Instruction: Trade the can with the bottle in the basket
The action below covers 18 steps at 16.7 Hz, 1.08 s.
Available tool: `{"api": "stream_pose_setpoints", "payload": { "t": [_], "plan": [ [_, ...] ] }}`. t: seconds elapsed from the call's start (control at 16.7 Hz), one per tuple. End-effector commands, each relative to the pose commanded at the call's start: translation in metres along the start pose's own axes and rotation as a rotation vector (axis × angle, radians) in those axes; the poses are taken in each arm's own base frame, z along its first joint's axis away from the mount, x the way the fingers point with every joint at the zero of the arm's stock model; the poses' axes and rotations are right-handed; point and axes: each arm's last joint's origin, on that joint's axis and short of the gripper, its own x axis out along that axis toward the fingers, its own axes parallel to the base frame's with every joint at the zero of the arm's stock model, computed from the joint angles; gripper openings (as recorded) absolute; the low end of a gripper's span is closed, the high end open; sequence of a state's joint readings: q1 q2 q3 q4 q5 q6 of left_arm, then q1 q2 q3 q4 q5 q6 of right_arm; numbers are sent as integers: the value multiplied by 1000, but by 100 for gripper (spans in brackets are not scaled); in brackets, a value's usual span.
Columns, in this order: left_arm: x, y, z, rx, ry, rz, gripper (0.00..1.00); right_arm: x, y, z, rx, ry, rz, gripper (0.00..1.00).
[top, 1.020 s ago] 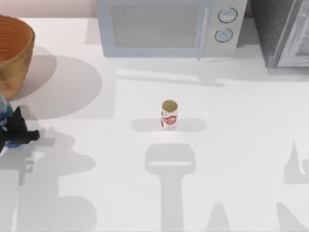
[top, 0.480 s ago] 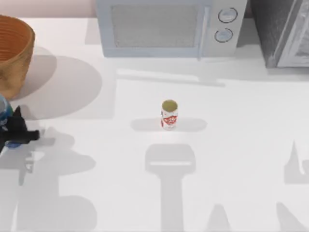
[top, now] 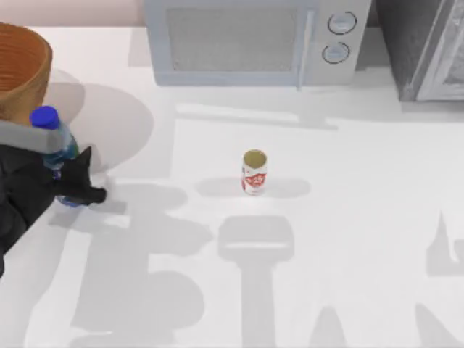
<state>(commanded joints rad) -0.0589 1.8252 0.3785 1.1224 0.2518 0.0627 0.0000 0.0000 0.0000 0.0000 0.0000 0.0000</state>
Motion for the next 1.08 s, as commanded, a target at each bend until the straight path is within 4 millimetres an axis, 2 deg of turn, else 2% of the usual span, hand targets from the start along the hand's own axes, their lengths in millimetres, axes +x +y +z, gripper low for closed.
{"api": "stream_pose_setpoints", "payload": {
  "t": [0.24, 0.42, 0.6, 0.78, 0.96, 1.08],
  "plan": [
    [21, -17, 53, 43, -32, -147, 0, 0, 0, 0, 0, 0, 0, 100],
    [26, -6, 105, 55, -64, -153, 0, 0, 0, 0, 0, 0, 0, 100],
    [17, 27, 156, 45, -84, -71, 0, 0, 0, 0, 0, 0, 0, 100],
    [-4, 69, 195, 19, -80, 58, 0, 0, 0, 0, 0, 0, 0, 100],
    [-30, 107, 218, -15, -61, 185, 0, 0, 0, 0, 0, 0, 0, 100],
    [-43, 124, 226, -34, -49, 244, 0, 0, 0, 0, 0, 0, 0, 100]
  ]
}}
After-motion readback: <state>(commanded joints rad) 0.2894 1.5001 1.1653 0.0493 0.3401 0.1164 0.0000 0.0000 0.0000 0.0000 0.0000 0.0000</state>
